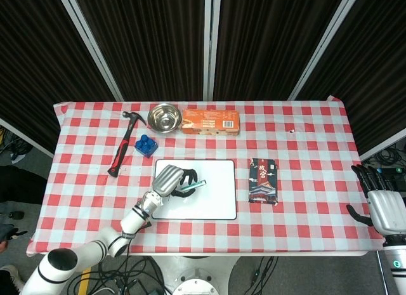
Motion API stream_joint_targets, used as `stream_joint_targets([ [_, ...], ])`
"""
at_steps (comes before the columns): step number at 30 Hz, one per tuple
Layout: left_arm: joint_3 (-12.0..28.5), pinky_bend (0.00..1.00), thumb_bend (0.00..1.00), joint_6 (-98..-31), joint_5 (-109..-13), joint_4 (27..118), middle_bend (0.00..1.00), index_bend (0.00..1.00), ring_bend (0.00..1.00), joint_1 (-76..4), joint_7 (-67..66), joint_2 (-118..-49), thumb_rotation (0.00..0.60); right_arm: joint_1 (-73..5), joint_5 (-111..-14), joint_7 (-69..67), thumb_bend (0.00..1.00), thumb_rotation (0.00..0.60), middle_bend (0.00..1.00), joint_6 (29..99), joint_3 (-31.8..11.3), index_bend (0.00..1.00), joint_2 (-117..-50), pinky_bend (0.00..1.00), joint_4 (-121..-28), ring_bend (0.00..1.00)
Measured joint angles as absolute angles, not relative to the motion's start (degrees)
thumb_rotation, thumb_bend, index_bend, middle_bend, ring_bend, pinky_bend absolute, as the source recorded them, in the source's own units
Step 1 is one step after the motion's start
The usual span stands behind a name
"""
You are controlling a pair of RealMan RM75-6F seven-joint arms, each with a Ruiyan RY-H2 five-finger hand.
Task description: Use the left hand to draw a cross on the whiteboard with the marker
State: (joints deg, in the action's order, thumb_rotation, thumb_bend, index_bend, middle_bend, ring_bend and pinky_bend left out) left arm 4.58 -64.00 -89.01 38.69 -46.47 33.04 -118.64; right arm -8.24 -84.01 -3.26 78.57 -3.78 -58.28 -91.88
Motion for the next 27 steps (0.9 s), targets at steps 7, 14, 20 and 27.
stream_joint_targets([
  [7,5.0,0.93,0.43,-63.9,-88.5,33.7,0.57,0.49,0.64,-46.6,34.6,-121.0,0.600,-8.3,-83.8,-3.2,0.16,0.600,0.06,78.3,-3.8,0.00,-58.3,0.12,-92.0,0.00],
  [14,6.2,0.93,0.43,-61.8,-86.7,32.5,0.57,0.49,0.64,-46.7,30.8,-120.1,0.600,-8.2,-83.8,-3.5,0.16,0.600,0.06,78.4,-3.8,0.00,-58.3,0.12,-91.8,0.00],
  [20,6.3,0.93,0.43,-59.8,-84.9,40.5,0.56,0.49,0.63,-45.1,21.9,-112.4,0.600,-8.3,-84.0,-4.2,0.16,0.600,0.06,78.2,-3.7,0.00,-58.5,0.12,-91.2,0.00],
  [27,7.2,0.93,0.43,-54.2,-75.6,57.8,0.54,0.48,0.63,-41.9,3.8,-101.2,0.600,-8.7,-85.0,-4.7,0.16,0.600,0.06,78.3,-3.6,0.00,-59.0,0.12,-90.8,0.00],
])
